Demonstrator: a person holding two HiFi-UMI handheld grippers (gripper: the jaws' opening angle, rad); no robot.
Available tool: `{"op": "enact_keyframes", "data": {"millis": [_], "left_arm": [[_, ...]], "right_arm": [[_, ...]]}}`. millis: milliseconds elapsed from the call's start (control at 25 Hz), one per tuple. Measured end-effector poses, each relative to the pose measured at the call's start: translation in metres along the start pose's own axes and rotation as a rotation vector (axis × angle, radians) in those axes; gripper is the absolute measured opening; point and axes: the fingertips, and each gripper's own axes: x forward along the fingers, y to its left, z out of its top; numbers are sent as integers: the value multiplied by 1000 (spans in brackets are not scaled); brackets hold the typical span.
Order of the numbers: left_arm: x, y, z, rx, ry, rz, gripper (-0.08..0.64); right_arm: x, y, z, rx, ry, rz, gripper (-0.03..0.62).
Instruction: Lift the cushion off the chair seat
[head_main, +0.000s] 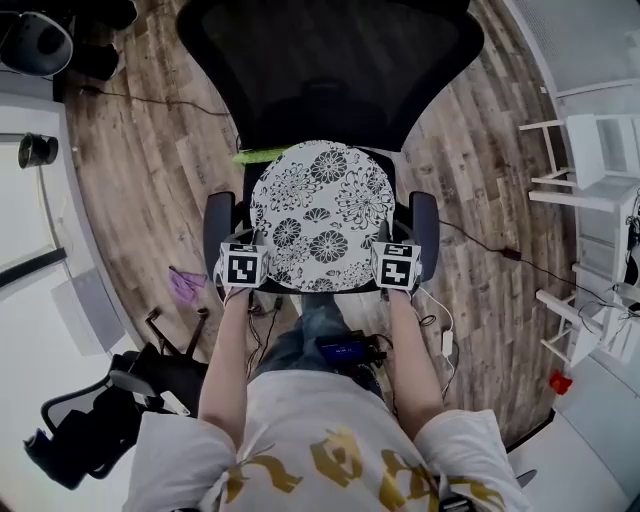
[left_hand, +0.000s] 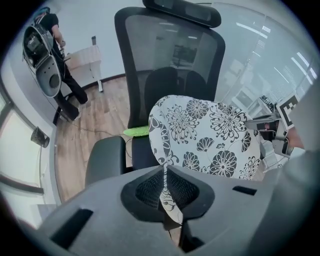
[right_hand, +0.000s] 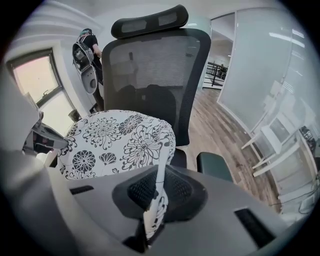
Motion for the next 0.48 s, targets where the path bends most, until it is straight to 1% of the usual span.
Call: {"op": "enact_keyframes", "data": {"millis": [160,320,480], "left_arm": [[-19,1,5,4,-28,-3,18],[-34,2,12,22,-73,-5,18],[-45,4,14,1,-103,-10,18]], "right_arm": [[-17,5,4,12,-13,11,25],[-33,9,6,13,-36,13,25],[-47,12,9,21,-59,15,25]]}}
